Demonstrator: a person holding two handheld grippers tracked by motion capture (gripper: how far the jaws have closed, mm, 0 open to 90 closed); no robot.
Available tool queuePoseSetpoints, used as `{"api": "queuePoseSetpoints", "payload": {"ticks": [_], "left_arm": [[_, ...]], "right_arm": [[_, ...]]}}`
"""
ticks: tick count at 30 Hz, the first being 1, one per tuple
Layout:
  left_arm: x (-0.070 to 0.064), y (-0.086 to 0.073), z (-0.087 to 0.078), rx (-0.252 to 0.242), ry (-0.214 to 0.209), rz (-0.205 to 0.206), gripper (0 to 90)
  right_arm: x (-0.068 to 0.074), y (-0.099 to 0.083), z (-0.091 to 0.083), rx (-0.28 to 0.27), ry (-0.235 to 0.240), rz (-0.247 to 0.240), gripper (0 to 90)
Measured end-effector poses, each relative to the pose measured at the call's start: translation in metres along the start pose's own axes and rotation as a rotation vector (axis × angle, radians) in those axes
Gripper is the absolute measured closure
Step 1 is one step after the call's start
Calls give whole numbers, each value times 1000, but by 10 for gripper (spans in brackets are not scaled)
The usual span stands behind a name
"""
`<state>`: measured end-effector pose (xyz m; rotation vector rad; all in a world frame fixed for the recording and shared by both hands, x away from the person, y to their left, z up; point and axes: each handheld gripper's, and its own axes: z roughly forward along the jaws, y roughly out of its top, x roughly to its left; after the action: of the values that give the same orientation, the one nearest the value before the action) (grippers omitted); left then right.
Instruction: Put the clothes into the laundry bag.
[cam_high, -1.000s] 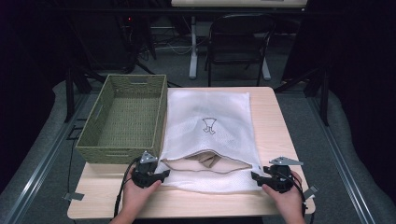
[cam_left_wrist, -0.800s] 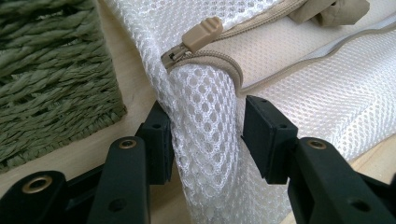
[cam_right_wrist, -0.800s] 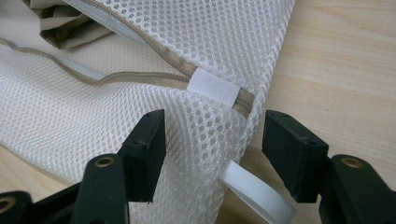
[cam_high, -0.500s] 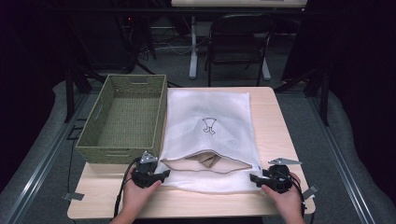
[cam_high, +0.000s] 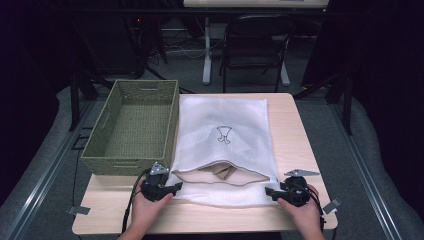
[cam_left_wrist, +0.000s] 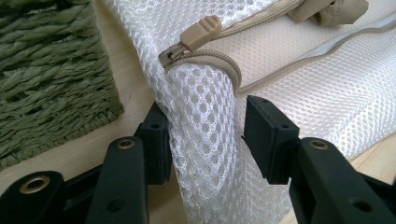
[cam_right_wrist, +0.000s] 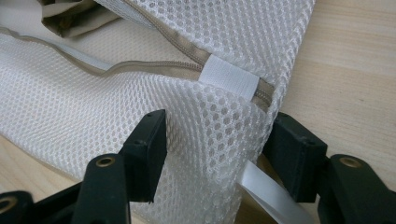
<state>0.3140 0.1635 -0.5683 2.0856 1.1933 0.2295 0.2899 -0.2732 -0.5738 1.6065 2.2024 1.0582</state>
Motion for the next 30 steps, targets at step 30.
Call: {"api": "queuePoseSetpoints", "payload": {"ticks": [30], "left_arm": [[0, 0, 2, 1, -17, -8, 658]], "right_arm": [[10, 4, -2, -2, 16, -76, 721]]}}
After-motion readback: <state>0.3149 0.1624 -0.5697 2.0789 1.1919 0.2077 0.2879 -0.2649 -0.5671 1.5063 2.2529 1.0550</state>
